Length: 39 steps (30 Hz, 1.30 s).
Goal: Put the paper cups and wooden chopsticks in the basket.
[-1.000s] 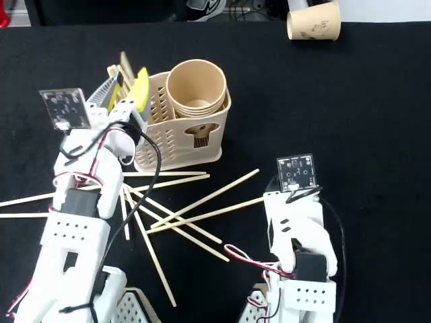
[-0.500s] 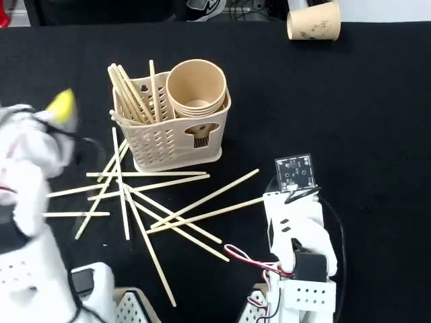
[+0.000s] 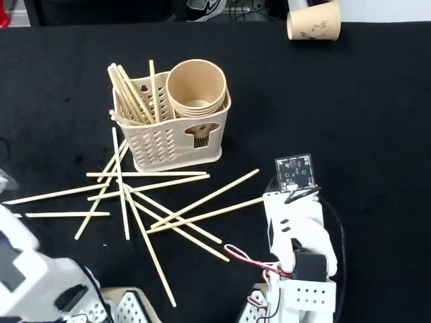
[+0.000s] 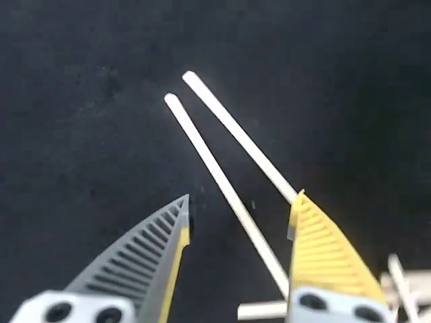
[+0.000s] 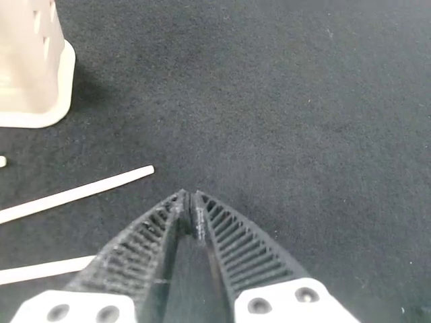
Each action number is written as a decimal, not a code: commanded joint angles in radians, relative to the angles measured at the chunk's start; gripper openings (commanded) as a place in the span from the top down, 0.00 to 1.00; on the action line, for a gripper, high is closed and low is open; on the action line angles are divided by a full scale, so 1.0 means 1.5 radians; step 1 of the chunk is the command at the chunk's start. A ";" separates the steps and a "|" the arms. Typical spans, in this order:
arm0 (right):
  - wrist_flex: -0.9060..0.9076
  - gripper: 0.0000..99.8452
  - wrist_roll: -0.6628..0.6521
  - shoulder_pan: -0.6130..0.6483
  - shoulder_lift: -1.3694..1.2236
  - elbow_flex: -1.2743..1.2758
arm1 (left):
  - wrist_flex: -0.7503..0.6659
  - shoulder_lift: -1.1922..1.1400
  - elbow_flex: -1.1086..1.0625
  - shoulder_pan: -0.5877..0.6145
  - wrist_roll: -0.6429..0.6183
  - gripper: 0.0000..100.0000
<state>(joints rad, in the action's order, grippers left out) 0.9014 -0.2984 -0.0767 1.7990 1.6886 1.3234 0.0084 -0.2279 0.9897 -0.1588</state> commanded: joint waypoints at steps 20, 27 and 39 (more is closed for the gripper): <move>0.004 0.98 -0.006 -0.006 0.046 -0.003 | -0.298 -0.110 -0.152 0.026 -0.313 0.76; 0.004 0.98 -0.006 -0.006 0.046 -0.003 | -0.324 -0.114 -0.171 0.022 -0.311 0.78; 0.004 0.98 -0.006 -0.006 0.046 -0.003 | -0.327 -0.106 -0.158 0.022 -0.303 0.97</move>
<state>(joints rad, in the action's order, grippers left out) 0.9030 -0.3015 -0.0767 1.7990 1.6886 0.8401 -0.1588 -0.4733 1.0157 -0.6222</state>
